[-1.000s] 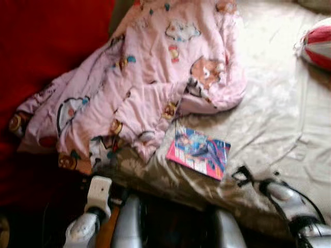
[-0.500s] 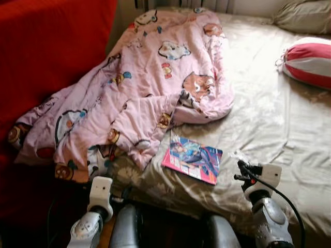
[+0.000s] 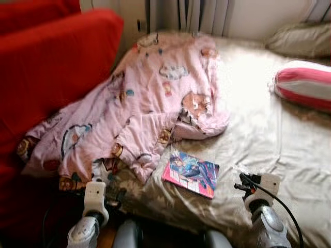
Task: Clean up the room
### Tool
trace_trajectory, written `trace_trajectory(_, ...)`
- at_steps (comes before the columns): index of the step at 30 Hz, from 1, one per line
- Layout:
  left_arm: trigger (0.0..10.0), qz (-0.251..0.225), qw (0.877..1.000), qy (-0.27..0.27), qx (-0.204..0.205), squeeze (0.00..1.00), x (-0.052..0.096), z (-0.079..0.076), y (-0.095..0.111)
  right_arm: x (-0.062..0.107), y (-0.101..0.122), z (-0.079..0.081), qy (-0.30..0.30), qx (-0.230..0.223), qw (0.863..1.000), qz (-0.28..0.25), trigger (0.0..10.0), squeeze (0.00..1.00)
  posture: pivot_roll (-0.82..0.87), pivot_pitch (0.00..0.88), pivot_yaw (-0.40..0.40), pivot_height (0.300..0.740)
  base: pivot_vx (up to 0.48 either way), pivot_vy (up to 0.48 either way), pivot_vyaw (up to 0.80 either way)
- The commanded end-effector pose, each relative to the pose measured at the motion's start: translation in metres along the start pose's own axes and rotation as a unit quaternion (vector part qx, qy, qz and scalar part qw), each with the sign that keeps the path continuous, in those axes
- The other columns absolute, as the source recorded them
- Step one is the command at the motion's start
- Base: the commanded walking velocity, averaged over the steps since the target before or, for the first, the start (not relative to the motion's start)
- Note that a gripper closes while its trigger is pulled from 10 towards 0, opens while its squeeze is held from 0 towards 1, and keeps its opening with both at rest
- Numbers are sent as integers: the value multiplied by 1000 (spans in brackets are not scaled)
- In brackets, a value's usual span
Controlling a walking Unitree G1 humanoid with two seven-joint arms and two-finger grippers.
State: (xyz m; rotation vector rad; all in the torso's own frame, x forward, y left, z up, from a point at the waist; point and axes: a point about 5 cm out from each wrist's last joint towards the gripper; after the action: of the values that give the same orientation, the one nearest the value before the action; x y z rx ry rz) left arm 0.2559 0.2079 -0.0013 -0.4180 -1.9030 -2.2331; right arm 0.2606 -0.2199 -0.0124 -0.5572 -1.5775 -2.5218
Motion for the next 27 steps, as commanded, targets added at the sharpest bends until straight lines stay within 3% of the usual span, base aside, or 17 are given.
trace_trajectory(1,10000,17,1000,0,11,0,2,-1,-9,5,-8,-9,-18,-1,1000,19,10000,0,141,19,-45,722,0,0,0)
trace_trajectory(12,10000,100,994,-9,38,0,10,-5,-39,21,-45,-19,-42,26,991,124,10000,0,149,0,-44,740,0,0,0)
trace_trajectory(16,10000,169,985,-17,35,0,21,-9,-61,37,-62,-37,-85,43,980,176,10000,0,163,0,-46,740,0,0,0)
trace_trajectory(21,10000,224,974,-8,34,0,38,-8,-83,51,-74,-51,-120,28,973,197,10000,0,137,0,-29,740,0,0,0)
trace_trajectory(27,10000,235,971,17,48,0,40,-4,-86,55,-80,-50,-129,26,969,209,10000,0,132,30,-31,740,0,0,0)
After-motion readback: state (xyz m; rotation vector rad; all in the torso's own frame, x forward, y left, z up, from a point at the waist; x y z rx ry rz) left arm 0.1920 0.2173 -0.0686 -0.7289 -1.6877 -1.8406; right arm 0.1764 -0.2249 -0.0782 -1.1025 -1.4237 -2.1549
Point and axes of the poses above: a point about 5 cm out from each wrist's last joint towards the gripper, its own x axis pointing back from the gripper into the wrist, its own y axis along the axis of the wrist's last joint, z = x × y, and after that the axes turned 10 degrees about -x, right-handed
